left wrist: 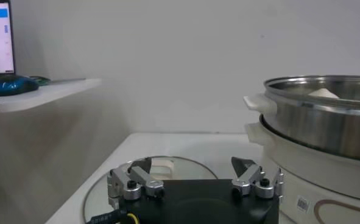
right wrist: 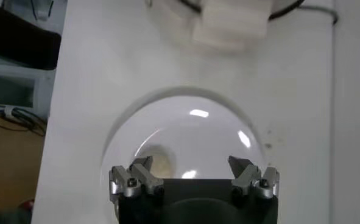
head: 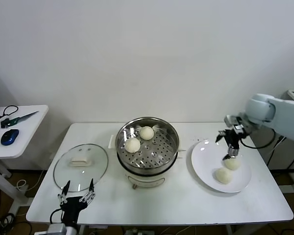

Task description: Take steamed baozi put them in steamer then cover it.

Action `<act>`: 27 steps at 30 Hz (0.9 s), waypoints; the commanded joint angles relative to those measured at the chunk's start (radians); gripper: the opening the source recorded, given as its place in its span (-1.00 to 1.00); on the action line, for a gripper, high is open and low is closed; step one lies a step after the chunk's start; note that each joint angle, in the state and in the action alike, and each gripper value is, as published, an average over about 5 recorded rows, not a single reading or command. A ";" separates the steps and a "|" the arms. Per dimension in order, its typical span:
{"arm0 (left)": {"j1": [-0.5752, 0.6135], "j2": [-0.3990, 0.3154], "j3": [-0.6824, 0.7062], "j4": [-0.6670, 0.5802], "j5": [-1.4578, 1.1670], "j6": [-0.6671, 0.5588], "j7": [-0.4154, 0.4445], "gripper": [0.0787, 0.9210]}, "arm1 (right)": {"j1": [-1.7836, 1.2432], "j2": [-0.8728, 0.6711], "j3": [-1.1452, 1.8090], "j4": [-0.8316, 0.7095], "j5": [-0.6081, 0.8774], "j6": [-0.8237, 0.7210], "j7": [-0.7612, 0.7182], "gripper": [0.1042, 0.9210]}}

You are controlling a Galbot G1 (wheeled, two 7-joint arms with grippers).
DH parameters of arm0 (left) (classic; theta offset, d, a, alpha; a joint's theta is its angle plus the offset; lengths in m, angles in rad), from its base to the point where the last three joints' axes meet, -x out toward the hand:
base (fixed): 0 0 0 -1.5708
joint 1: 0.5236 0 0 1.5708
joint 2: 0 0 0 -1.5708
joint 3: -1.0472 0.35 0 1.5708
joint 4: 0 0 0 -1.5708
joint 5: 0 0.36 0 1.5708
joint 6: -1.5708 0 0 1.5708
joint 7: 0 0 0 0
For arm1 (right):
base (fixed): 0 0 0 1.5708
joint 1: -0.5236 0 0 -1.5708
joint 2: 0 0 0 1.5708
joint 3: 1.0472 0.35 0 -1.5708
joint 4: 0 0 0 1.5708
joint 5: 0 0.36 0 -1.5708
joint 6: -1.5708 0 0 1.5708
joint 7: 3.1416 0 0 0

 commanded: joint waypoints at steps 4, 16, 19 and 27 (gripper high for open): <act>0.009 -0.001 -0.001 0.000 0.000 0.002 0.000 0.77 | -0.398 -0.107 0.281 -0.016 -0.223 -0.023 0.033 0.76; 0.019 0.001 -0.001 0.003 0.000 0.001 -0.002 0.77 | -0.505 -0.025 0.394 -0.066 -0.228 -0.070 0.097 0.76; 0.020 0.002 -0.001 0.005 0.001 -0.001 -0.002 0.77 | -0.513 -0.011 0.404 -0.071 -0.229 -0.079 0.101 0.76; 0.024 0.004 -0.002 0.002 0.001 -0.001 -0.004 0.77 | -0.492 -0.008 0.397 -0.069 -0.230 -0.086 0.098 0.51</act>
